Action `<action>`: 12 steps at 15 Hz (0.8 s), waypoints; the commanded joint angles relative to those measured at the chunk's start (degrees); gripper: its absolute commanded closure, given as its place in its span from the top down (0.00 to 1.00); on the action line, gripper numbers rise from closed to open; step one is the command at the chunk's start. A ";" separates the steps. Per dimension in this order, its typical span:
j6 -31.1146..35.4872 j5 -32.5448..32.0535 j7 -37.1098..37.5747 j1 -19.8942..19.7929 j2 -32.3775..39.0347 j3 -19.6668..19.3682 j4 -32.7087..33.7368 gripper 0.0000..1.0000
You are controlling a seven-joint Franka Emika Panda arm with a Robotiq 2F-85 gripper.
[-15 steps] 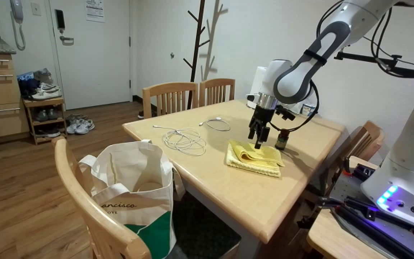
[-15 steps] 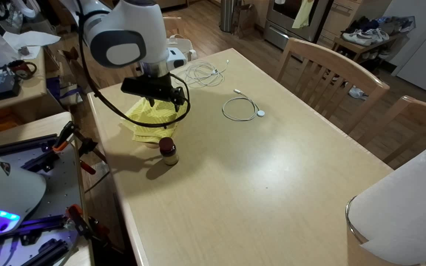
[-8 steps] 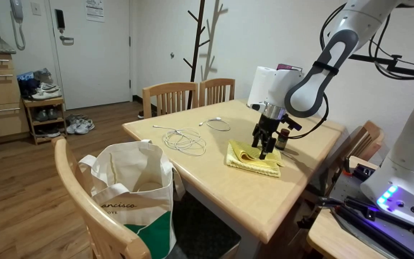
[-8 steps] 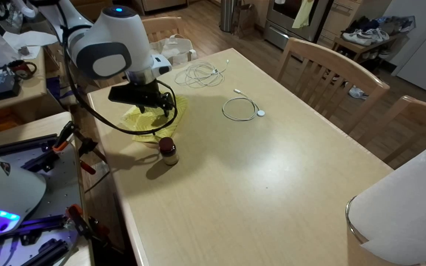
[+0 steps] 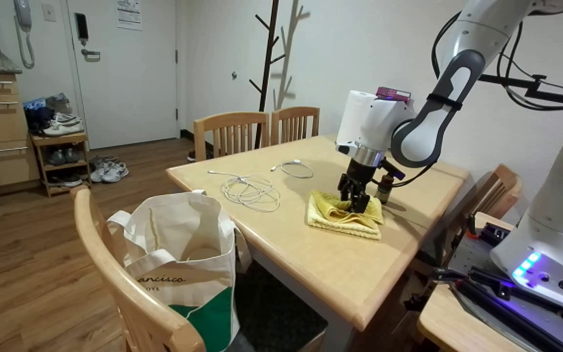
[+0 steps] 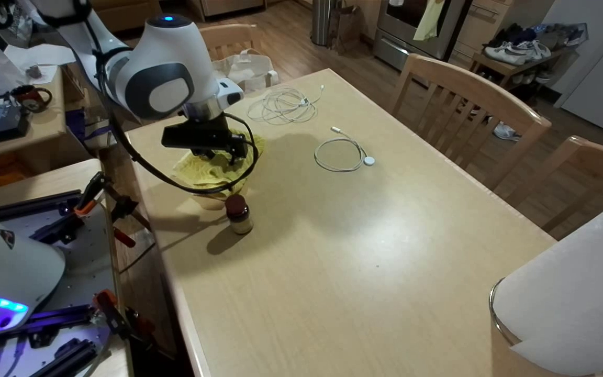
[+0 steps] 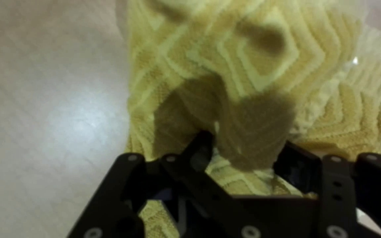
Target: Wipe the table with the yellow towel.
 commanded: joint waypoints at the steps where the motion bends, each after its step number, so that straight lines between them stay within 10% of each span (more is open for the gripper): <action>1: 1.67 -4.53 3.35 0.34 3.62 -1.89 3.35 0.16; 12: 0.99 -9.37 4.01 -0.83 17.40 -8.83 23.85 0.06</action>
